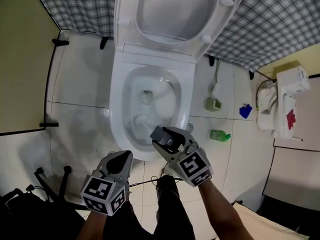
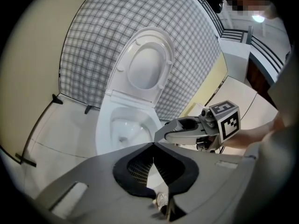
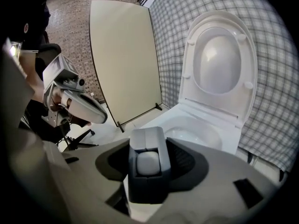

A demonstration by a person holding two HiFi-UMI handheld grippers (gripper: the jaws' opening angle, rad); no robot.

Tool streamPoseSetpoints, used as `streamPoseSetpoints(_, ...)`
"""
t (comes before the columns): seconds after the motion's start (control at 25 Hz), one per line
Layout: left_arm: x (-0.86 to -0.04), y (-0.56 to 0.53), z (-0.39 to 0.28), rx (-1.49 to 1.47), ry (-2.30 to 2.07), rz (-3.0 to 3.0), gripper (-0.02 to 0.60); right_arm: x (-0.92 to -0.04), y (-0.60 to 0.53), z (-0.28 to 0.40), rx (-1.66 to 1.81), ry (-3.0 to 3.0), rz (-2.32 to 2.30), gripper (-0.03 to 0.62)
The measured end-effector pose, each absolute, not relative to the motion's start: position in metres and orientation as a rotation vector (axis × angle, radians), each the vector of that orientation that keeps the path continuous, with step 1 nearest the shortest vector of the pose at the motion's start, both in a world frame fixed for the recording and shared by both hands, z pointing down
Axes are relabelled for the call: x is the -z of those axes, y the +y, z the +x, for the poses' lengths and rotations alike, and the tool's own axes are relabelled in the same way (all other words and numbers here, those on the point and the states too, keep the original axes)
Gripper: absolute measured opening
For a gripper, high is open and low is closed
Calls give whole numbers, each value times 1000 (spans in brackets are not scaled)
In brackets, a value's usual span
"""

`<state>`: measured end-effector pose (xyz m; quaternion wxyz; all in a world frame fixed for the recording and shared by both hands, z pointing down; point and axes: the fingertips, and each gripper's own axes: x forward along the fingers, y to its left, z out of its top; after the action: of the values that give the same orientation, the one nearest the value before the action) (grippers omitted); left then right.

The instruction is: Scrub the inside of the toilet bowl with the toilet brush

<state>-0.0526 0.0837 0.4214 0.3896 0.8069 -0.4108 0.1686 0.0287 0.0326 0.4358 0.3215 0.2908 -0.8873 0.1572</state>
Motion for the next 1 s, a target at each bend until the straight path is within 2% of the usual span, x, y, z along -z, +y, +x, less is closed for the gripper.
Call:
streamPoseSetpoints(0.44,-413,91,-49,-496,-1006,2082,-6,-493,-24,65,-505,-2208,980,219)
streamPoseSetpoints(0.64,-410,91,-53,-511,-998,2100,-6,-453,-28,93,-770,-2317,1234,219)
streamPoseSetpoints(1.0,-404,79,-36,-515,-996,2135,-6,-363,1,151,-813,-2478,1396,219)
